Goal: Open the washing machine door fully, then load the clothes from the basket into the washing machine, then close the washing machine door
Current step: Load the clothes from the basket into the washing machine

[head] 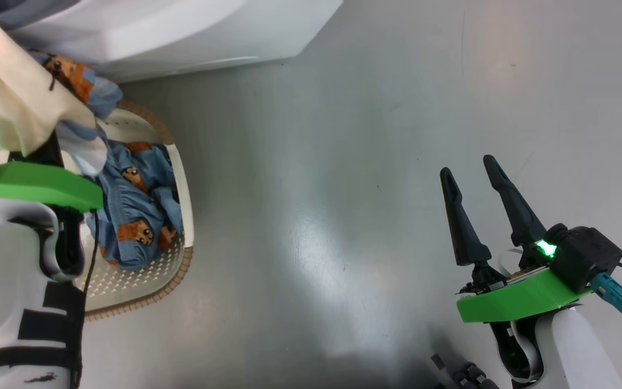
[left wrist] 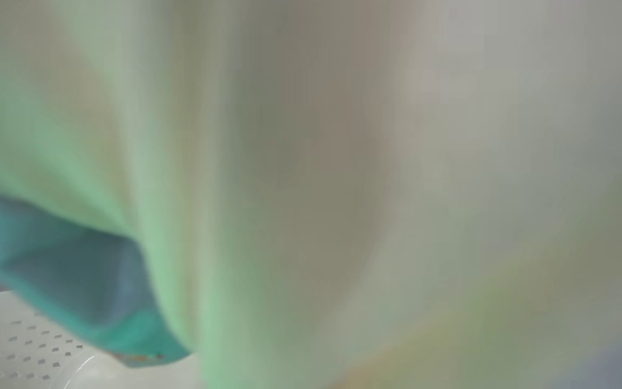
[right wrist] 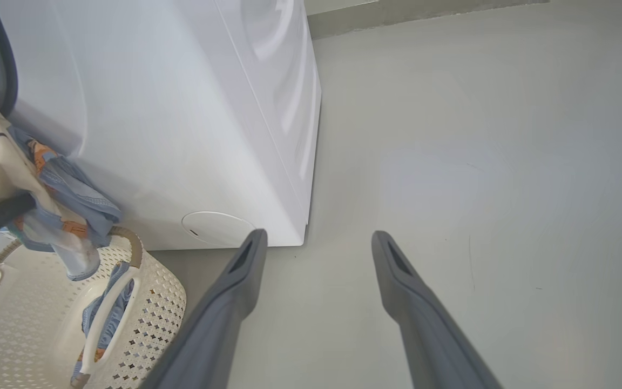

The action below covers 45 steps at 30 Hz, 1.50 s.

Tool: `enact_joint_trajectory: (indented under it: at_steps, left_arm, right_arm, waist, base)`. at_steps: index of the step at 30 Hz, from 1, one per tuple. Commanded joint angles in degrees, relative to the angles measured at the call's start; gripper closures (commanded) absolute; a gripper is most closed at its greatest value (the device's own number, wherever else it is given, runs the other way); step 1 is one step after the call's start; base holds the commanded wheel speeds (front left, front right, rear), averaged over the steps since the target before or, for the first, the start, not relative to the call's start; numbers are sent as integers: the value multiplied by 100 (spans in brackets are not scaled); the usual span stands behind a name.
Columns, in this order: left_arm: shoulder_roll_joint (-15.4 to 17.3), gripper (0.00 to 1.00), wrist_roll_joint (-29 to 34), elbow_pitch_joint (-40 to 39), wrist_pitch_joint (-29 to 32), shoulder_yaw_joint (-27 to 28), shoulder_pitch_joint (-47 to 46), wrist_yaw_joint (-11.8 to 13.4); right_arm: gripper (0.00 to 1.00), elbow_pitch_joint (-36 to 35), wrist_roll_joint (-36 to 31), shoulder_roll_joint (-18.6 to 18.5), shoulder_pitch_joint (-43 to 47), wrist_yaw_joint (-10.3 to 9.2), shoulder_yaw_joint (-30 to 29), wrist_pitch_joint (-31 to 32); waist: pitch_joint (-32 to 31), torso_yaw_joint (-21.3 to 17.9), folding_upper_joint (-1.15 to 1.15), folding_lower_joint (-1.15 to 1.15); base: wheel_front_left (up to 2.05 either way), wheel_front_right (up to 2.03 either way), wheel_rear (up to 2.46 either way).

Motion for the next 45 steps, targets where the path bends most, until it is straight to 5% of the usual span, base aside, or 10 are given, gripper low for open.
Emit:
enact_joint_trajectory:
  at_steps: [1, 22, 45]
  left_arm:
    - [147, 100, 2, -125, -36, 162, 185, -10]
    - [111, 100, 8, -1957, -36, 560, 1267, -15]
    - [1095, 100, 606, -1680, 908, 322, -1053, 234]
  right_arm:
    - [0, -91, 37, 10, 59, 8, 95, -27]
    - [0, 48, 105, 10, 128, 8, 133, -27]
    - [0, 83, 306, 10, 83, 8, 268, -27]
  waist:
    - [-59, 32, 0, 0]
    - [-693, 155, 0, 0]
    - [-725, -169, 0, 0]
  base:
    - [0, 0, 0]
    - [0, 0, 0]
    - [0, 0, 0]
